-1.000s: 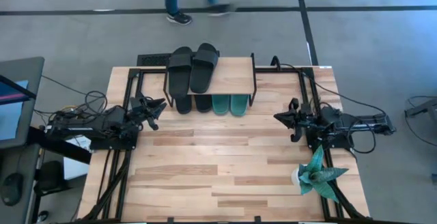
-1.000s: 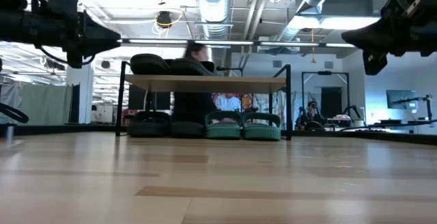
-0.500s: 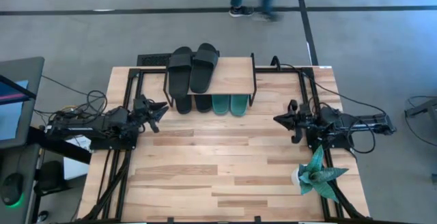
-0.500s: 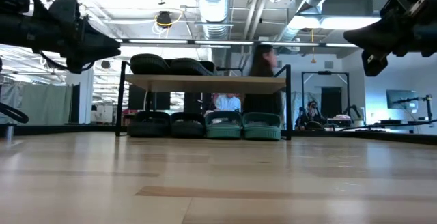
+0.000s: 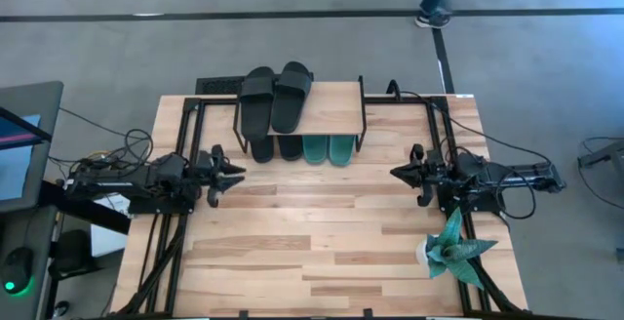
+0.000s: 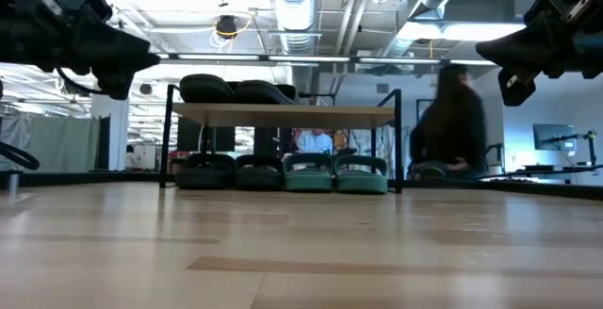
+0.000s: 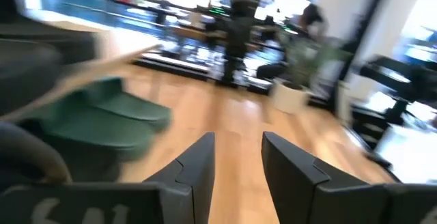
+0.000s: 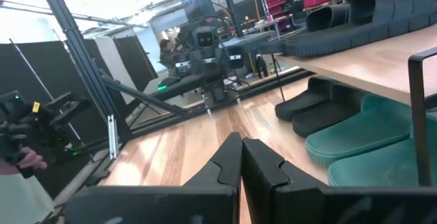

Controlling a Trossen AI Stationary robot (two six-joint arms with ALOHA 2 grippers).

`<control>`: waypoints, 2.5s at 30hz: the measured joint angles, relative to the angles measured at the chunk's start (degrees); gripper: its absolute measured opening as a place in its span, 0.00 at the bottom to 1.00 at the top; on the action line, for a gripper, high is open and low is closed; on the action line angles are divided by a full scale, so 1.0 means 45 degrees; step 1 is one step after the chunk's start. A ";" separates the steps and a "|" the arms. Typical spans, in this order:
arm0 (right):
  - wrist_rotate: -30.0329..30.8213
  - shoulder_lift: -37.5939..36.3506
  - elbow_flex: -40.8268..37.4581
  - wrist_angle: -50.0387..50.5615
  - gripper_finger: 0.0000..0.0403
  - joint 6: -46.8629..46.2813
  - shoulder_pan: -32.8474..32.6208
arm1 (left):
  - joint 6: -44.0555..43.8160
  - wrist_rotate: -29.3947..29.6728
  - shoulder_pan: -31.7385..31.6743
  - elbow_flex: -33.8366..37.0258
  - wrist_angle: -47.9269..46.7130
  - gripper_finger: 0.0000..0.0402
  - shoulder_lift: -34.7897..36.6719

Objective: Pick and place slides into the shelf
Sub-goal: Return to Home Position

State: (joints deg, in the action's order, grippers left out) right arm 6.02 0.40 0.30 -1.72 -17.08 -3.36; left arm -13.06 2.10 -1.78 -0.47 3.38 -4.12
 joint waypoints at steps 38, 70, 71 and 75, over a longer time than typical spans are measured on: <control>0.0000 0.0000 -0.0010 -0.0005 0.00 0.0015 0.0000 | 0.0698 -0.0339 0.0058 0.0000 -0.0423 0.27 -0.0126; 0.0000 0.0000 -0.0010 -0.0005 0.00 0.0015 0.0000 | 0.0698 -0.0315 0.0058 0.0000 -0.0427 0.27 -0.0126; 0.0000 0.0000 -0.0010 -0.0005 0.00 0.0015 0.0000 | 0.0708 -0.0317 0.0058 0.0000 -0.0431 0.27 -0.0126; 0.0000 0.0000 -0.0010 -0.0005 0.00 0.0015 0.0000 | 0.0618 -0.0319 0.0058 0.0000 -0.0432 0.27 -0.0126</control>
State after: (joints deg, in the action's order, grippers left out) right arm 6.02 0.40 0.25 -1.74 -17.02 -3.36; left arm -10.28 0.67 -1.52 -0.47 1.43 -4.69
